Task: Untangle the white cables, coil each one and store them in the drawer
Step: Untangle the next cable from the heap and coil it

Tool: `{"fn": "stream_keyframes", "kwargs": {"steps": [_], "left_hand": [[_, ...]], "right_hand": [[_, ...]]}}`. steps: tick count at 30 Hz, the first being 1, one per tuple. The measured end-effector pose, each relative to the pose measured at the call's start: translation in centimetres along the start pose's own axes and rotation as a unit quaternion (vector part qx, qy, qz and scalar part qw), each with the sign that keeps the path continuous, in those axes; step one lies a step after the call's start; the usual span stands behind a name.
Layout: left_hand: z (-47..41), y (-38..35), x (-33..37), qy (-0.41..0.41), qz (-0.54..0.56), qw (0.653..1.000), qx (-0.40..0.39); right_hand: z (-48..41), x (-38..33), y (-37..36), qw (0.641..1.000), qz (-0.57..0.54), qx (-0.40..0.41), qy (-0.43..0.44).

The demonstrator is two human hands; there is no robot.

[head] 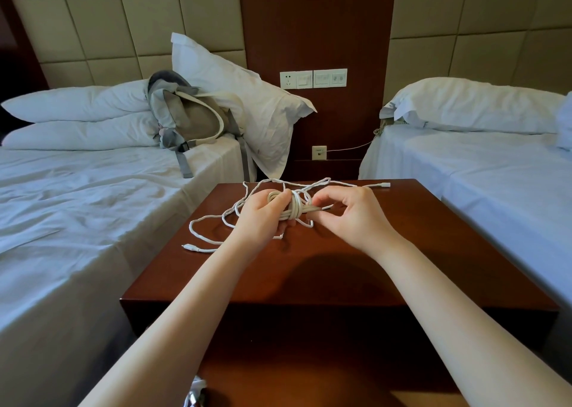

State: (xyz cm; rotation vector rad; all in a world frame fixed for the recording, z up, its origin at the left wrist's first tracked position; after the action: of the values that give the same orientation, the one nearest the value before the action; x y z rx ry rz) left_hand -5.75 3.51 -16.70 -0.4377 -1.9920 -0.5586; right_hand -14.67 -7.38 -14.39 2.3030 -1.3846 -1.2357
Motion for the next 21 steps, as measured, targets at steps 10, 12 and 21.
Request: {"fn": "stream_keyframes", "kwargs": {"steps": [10, 12, 21], "left_hand": [[0.01, 0.16, -0.53, 0.018, 0.024, 1.0, -0.006], [0.02, 0.1, -0.42, 0.015, 0.037, 0.999, -0.006], [-0.07, 0.3, -0.26, -0.01, 0.021, 1.0, -0.001]], "right_hand": [[-0.27, 0.62, -0.6, 0.999, -0.028, -0.017, -0.031], [-0.29, 0.39, -0.35, 0.998, -0.05, -0.007, -0.024], [-0.15, 0.82, -0.88, 0.998, -0.053, 0.002, -0.031]]}}
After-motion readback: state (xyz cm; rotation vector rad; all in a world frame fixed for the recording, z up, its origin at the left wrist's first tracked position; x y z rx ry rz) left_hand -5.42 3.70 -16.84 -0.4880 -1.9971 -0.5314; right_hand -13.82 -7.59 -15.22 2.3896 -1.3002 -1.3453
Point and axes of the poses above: each hand's wrist, its own z-axis away from the middle knuckle, its own y-axis out of the back of the hand, x = y × z, the point moved 8 cm from there along -z, towards the middle knuckle, and after that the axes turned 6 degrees about -y, right-handed, at the moved point
